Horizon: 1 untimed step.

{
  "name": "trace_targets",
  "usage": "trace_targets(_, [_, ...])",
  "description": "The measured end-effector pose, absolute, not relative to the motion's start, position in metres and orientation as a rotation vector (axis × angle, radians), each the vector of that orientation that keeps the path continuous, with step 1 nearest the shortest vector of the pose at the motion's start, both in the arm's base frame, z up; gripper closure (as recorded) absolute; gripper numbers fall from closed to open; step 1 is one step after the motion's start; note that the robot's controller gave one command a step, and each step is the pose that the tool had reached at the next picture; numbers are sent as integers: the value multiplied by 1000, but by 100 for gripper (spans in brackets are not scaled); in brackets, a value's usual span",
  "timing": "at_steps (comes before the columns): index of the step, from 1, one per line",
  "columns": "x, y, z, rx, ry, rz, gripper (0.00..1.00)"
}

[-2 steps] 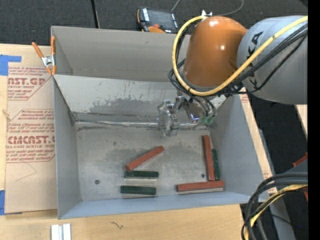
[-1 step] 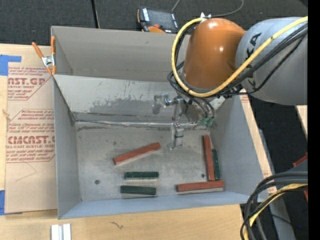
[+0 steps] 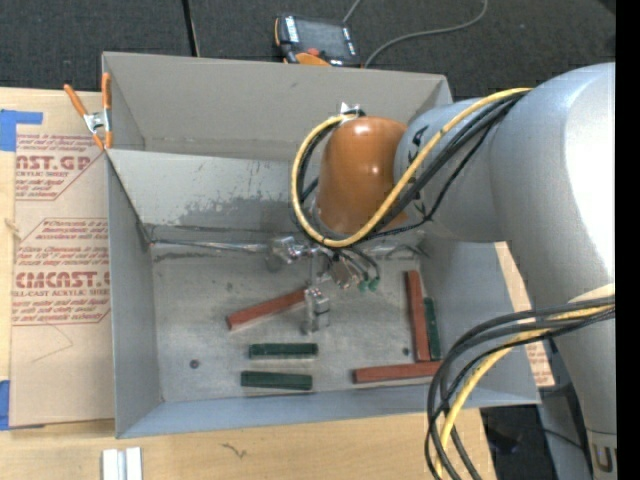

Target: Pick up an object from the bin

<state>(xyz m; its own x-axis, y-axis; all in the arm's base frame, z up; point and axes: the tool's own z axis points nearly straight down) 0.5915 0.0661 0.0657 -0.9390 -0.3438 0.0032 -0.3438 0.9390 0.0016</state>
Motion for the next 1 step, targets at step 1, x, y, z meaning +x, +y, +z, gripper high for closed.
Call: trace_targets(1, [593,66,71,547,-3096,-1,100])
